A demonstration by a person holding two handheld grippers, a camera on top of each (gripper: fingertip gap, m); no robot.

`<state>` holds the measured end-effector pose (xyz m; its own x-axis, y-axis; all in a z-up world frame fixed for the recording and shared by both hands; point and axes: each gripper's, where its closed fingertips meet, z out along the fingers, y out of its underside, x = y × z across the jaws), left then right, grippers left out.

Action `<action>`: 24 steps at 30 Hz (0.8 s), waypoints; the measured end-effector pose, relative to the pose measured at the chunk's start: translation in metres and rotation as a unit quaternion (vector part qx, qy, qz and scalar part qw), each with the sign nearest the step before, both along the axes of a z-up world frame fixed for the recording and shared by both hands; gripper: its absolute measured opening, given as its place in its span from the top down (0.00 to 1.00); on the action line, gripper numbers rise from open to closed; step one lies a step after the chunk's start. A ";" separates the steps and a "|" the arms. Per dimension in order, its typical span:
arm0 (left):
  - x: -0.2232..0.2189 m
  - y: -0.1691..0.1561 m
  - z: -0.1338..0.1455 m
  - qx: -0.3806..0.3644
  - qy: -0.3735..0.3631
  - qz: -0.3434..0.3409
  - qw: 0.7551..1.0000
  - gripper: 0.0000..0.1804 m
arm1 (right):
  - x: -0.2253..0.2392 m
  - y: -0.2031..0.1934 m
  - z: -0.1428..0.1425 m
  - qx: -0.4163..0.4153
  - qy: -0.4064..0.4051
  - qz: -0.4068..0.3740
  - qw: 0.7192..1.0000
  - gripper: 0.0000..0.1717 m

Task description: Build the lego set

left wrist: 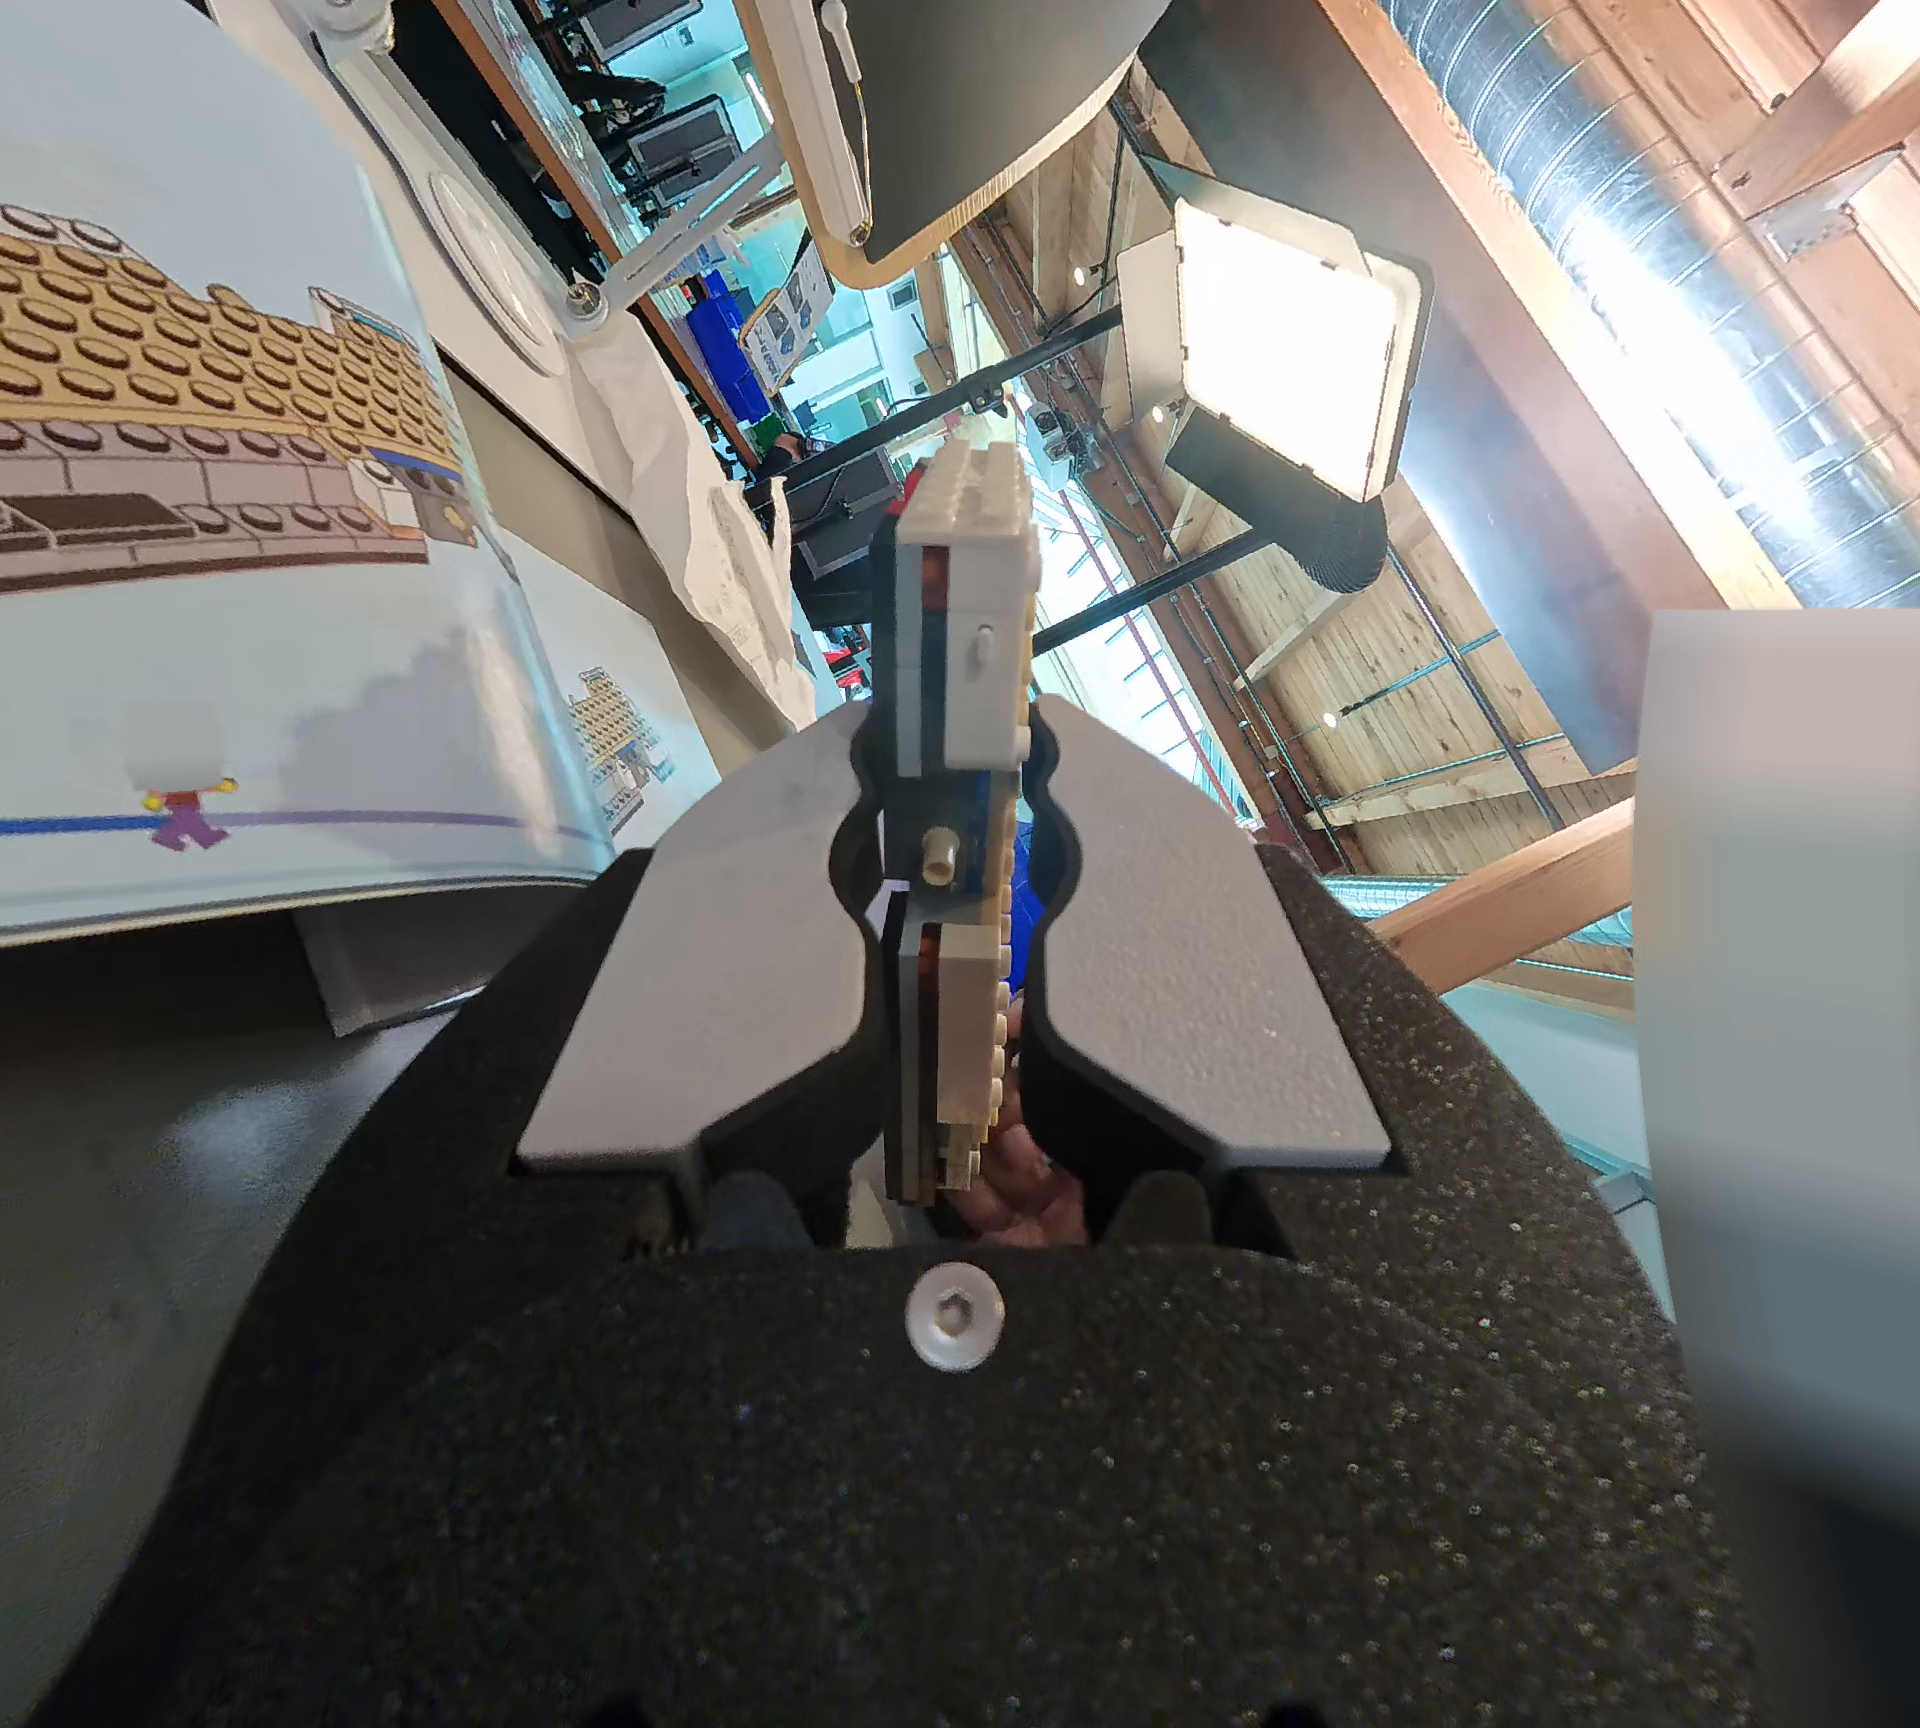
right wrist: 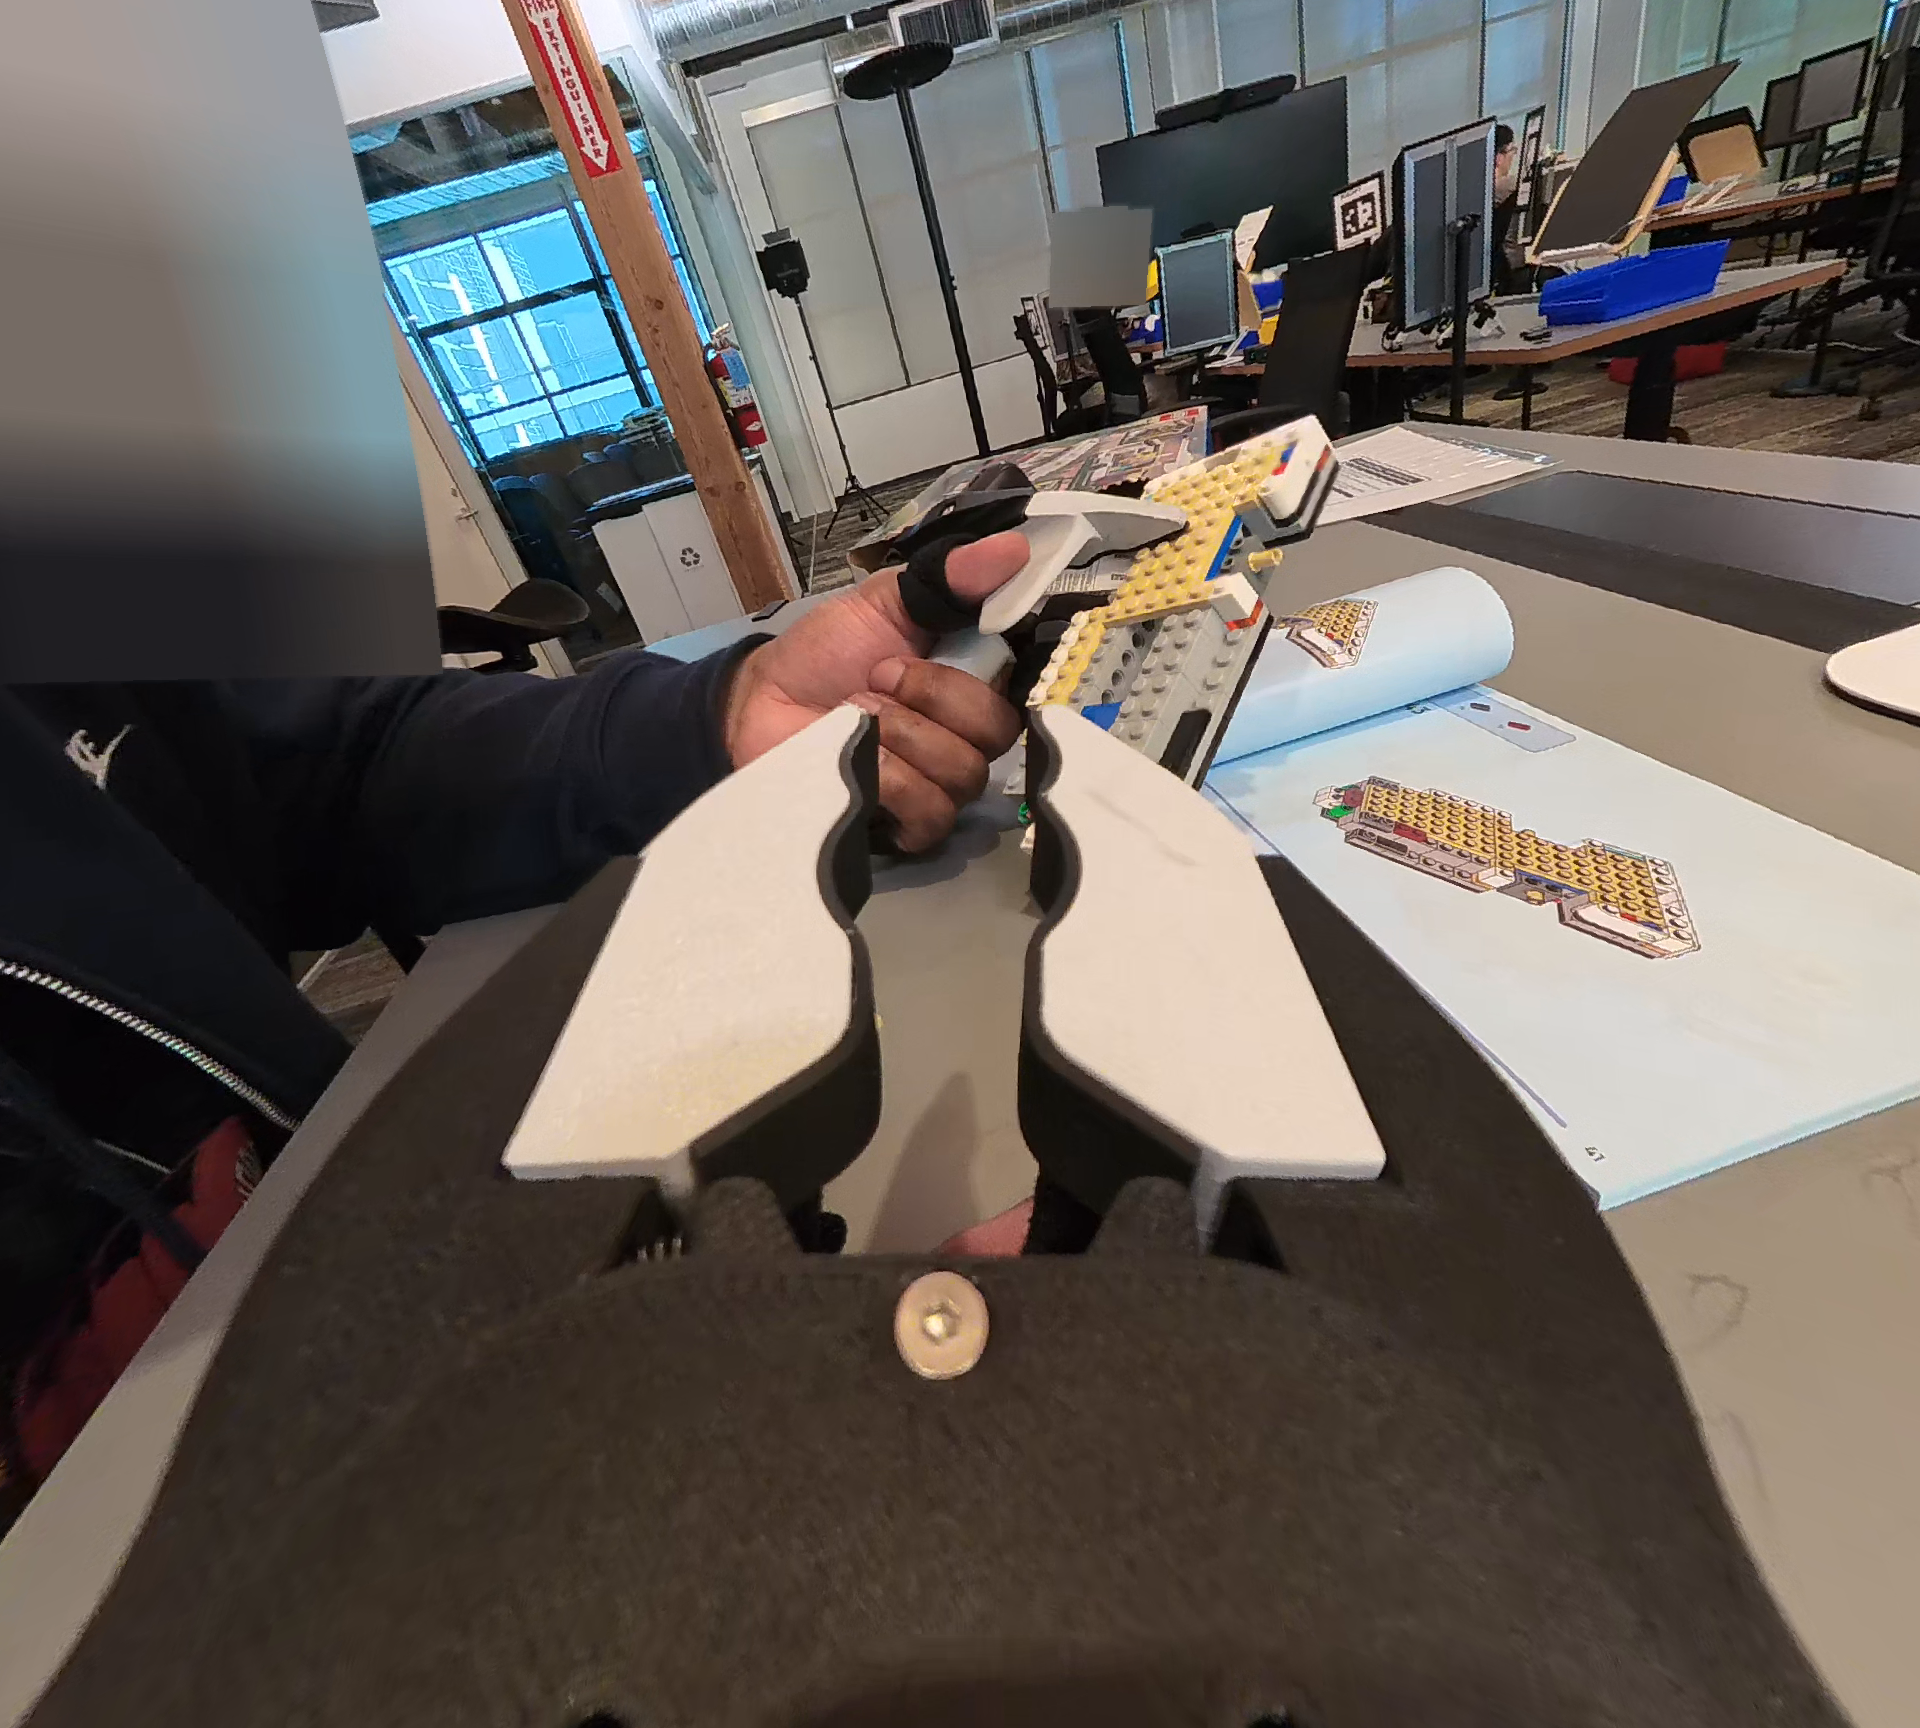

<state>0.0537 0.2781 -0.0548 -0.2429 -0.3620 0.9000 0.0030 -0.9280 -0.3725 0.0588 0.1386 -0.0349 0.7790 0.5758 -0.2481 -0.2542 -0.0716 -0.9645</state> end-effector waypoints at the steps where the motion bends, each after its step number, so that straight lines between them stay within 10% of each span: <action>1: 0.000 0.000 0.000 0.001 0.002 0.000 1.000 0.87 | 0.000 0.000 0.000 -0.001 -0.002 0.001 1.000 0.84; 24: -0.004 0.010 -0.019 0.015 0.091 -0.009 0.996 0.87 | -0.041 0.008 -0.044 -0.130 -0.136 0.065 0.980 0.76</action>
